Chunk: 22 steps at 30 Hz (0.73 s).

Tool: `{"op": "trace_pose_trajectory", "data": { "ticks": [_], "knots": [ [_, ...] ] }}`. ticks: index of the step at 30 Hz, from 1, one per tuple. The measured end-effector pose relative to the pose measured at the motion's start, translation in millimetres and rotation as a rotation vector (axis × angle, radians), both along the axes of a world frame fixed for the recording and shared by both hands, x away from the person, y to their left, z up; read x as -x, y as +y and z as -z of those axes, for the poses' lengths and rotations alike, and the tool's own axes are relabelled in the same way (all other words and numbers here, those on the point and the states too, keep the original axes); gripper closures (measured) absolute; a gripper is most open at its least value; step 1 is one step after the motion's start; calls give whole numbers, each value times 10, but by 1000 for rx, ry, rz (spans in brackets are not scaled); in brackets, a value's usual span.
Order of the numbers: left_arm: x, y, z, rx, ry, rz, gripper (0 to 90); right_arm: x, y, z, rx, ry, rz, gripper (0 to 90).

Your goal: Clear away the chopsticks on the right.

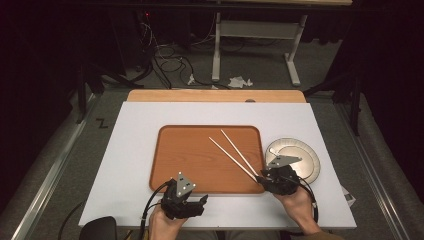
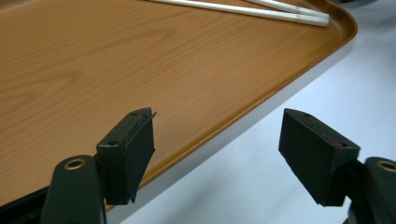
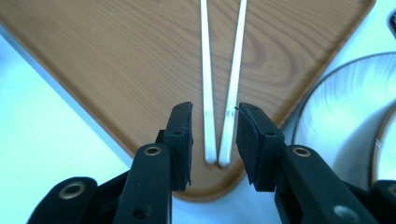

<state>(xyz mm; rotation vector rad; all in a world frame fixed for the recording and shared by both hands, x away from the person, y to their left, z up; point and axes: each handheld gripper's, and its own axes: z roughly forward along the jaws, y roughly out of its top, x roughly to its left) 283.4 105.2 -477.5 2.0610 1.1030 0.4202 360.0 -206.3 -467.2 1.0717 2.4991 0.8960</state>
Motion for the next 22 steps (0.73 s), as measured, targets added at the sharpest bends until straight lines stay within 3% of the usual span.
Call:
{"op": "trace_pose_trajectory", "data": {
  "ticks": [3, 6, 15, 22],
  "knots": [
    [-19, -21, 5, -3, 7, 13, 268, 21, -36, -4, -8, 1, 4, 664],
    [-54, -14, 4, 47, 28, 30, 267, 77, -122, -21, -19, -7, 16, 662],
    [-89, -27, 11, 49, 37, 44, 270, 158, -271, -8, -39, 16, 37, 659],
    [-117, -95, 31, 42, 47, 78, 266, 182, -274, 19, -26, 20, 38, 659]
  ]
}}
